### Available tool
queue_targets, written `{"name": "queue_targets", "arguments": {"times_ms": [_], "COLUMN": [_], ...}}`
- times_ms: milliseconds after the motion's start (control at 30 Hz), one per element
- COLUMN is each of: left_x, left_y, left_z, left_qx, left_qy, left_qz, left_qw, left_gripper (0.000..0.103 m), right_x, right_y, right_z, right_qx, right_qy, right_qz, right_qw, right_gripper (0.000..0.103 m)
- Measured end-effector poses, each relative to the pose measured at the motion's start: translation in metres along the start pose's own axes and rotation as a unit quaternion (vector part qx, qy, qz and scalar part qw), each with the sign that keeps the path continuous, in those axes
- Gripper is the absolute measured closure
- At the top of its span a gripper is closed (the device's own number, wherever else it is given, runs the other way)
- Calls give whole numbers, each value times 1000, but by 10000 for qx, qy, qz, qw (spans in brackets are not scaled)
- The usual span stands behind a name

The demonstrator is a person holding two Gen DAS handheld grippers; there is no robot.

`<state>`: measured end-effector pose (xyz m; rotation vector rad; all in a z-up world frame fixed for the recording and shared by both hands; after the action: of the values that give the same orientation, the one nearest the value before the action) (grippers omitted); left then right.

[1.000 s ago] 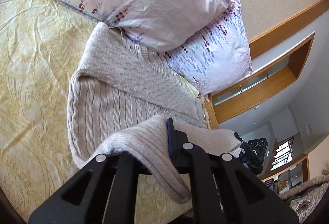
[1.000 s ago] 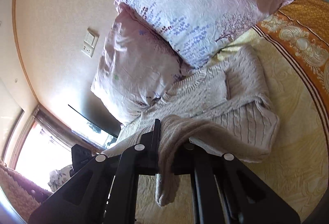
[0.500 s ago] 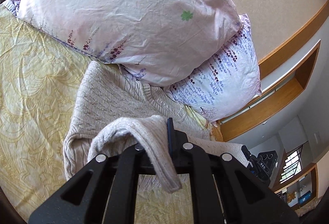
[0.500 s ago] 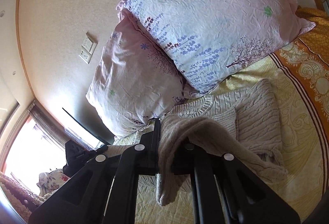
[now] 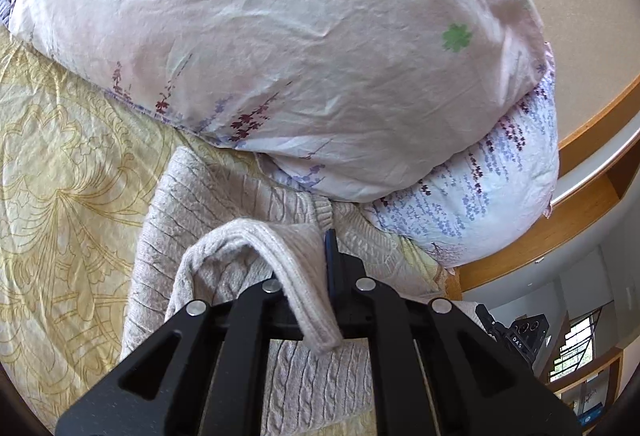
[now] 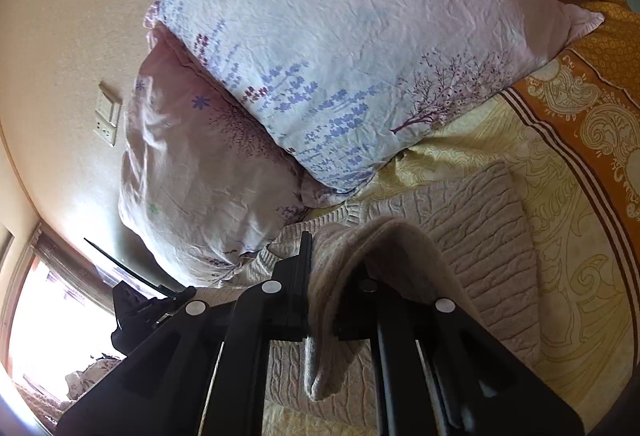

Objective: Fold small clothes
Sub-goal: 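Fold the hem up toward the collar with both tools and open them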

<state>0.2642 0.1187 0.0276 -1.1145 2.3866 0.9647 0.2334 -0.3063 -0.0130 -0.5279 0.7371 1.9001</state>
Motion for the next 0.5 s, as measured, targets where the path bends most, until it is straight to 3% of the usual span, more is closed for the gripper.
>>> {"name": "queue_targets", "arguments": {"times_ms": [367,500], "left_x": [0,-4], "left_y": [-25,-35], "left_z": [26,34], "left_qx": [-257,-320], "left_qy": [309,495], "left_qz": [10,-10], "left_qw": [9992,9983], "left_gripper": [97,97], "right_x": [2,1], "right_y": [-47,-54], "right_z": [-42,-48], "right_qx": [624,634], "right_qy": [-452,-632], "right_qz": [416,454], "right_qw": [9962,9949], "right_gripper": [95,95]}}
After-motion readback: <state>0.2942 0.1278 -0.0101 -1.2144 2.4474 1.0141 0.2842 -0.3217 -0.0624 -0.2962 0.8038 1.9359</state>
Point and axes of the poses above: each gripper's, at about its wrist camera, not at the fingertips, and y roughly against the way its jaws point, z to its left, x to its underside, the point moved 4 cm from there along -y, roughly the way its jaws point, and after that the axes turned 11 degrees about -z, right-handed, at the moved point
